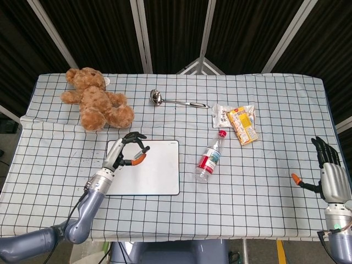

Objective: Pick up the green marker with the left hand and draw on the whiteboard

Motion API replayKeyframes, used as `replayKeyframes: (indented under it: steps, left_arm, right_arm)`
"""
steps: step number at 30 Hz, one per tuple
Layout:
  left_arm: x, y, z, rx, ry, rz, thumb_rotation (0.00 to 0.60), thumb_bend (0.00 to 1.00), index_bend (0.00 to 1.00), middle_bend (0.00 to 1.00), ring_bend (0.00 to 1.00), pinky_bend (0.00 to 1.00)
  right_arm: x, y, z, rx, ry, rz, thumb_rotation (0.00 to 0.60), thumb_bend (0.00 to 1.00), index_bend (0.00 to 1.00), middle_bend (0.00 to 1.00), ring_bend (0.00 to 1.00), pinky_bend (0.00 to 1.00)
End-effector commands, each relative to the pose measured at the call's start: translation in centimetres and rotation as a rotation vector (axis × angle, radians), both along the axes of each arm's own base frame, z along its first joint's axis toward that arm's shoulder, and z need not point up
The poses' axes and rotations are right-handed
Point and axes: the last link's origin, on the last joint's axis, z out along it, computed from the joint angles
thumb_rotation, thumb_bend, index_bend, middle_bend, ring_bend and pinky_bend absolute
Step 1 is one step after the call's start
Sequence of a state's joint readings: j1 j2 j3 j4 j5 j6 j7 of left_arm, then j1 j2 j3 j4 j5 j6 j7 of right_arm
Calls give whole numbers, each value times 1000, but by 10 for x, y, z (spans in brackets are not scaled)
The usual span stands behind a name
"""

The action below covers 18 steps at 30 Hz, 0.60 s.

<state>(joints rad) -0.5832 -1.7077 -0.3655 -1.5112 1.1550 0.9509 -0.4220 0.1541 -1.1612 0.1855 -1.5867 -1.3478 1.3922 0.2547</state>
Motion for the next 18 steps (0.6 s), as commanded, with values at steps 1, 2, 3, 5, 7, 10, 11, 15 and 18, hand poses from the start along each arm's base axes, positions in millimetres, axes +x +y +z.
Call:
replayKeyframes:
  steps: [1,2,3,5,7,10,11,15,18]
  left_arm:
    - [3,-2,-12,-22,-10,-11,600,462,763,269,119,220]
    - [3,-3,-14,-25,-10,-13,600,462,763,269,119,220]
    - [4,-4,-18,-31,-9,-18,600,462,763,269,119,220]
    - [5,-6,-22,-36,-13,-22,600,462,763,269,119,220]
    - [6,-6,-26,-42,-24,-23,600,462,763,269,119,220]
    - [9,-6,-31,-46,-34,-24,600,462,763,269,119,220]
    - [10,-6,-33,-47,-36,-24,600,462,763,269,119,220]
    - [13,-4,-39,-53,-46,-19,600,462,763,269,119,220]
    - [15,-3,-44,-59,-44,-19,600,462,763,268,119,220]
  right_arm:
    - [0,0,0,0,0,0,600,210,0,0,0,0]
    - [0,0,0,0,0,0,600,210,0,0,0,0]
    - [0,0,0,0,0,-1,600,210,0,0,0,0]
    - [0,0,0,0,0,-1,600,210,0,0,0,0]
    - [0,0,0,-1,0,0,600,209,0,0,0,0]
    - [0,0,0,-1,-1,0,600,210,0,0,0,0]
    - [0,0,0,-1,-1,0,600,209,0,0,0,0]
    - [0,0,0,0,-1,0,600,210,0,0,0,0]
    - [0,0,0,-1,-3,-1,600,210,0,0,0,0]
